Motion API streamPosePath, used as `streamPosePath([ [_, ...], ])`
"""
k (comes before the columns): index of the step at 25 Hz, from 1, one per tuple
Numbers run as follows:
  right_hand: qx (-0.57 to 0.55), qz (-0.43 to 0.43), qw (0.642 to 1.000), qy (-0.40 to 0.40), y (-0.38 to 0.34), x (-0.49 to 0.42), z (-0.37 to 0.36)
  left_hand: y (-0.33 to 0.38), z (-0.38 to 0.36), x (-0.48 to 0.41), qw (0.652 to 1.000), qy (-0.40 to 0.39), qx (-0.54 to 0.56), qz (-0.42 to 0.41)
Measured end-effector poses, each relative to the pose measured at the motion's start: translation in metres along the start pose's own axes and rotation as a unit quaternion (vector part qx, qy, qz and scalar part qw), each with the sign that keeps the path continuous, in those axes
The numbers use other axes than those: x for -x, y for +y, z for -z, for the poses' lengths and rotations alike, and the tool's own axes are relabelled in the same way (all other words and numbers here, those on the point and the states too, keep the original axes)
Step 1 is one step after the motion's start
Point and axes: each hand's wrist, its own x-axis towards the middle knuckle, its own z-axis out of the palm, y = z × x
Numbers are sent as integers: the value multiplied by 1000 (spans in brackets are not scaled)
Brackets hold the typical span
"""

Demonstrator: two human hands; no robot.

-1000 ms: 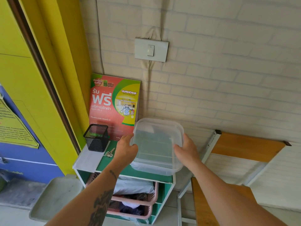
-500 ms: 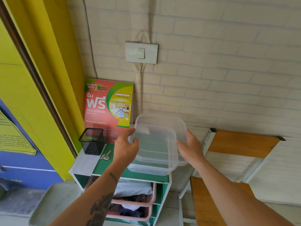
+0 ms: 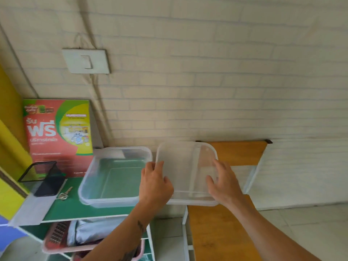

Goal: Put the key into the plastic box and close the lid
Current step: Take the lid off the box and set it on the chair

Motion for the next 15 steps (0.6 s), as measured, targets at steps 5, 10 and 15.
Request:
streamPosePath([
  [5, 43, -61, 997, -26, 102, 13, 24, 55, -94, 25, 996, -80, -41, 24],
  [10, 60, -122, 988, -78, 191, 18, 7, 67, -181, 38, 985, -142, -68, 77],
  [15, 85, -178, 974, -111, 260, 19, -50, 35, -264, 43, 975, -175, -78, 112],
])
